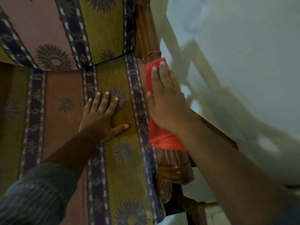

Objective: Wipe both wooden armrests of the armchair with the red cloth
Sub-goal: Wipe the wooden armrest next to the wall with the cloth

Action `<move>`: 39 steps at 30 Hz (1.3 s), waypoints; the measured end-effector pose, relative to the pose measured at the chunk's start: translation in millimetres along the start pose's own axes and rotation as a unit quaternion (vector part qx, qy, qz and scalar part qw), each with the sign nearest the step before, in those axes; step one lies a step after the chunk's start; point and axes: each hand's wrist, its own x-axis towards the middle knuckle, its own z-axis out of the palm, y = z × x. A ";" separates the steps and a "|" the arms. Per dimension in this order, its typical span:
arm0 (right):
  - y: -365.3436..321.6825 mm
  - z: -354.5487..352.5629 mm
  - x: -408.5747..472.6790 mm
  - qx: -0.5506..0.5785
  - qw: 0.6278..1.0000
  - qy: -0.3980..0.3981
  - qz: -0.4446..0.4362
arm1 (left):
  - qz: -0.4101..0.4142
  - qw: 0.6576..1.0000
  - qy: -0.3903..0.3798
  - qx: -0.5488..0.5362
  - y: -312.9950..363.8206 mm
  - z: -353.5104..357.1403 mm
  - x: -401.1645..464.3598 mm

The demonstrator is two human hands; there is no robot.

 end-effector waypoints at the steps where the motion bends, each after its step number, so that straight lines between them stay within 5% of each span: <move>1: 1.0 2.4 -23.3 0.002 1.000 0.003 0.002 | 0.000 1.000 -0.006 -0.004 1.4 -2.2 -0.4; 6: 5.9 15.0 -88.6 -0.002 1.000 -0.003 0.001 | -0.005 1.000 -0.025 -0.012 4.4 -3.7 -14.9; 18: -1.4 12.5 -34.5 -0.031 0.999 0.038 0.010 | -0.035 0.999 -0.005 -0.020 16.9 13.2 -29.1; 25: 2.9 16.8 -87.6 -0.020 1.000 0.015 0.016 | -0.095 0.985 -0.126 -0.063 42.4 -28.0 -44.7; 28: -5.6 4.8 -88.8 0.106 0.991 0.039 0.068 | -0.149 0.941 -0.180 -0.244 79.2 -63.5 -64.0; 31: -5.1 -3.0 -97.0 0.270 0.899 0.140 0.315 | -0.266 0.791 -0.092 -0.543 118.1 -102.8 -71.5; 34: -0.9 -4.4 -96.1 0.289 0.846 0.064 0.444 | -0.254 0.783 -0.078 -0.562 145.8 -125.9 -57.3; 39: -6.7 -5.2 -92.3 0.228 0.882 0.140 0.388 | -0.231 0.782 -0.107 -0.568 158.0 -137.5 -43.9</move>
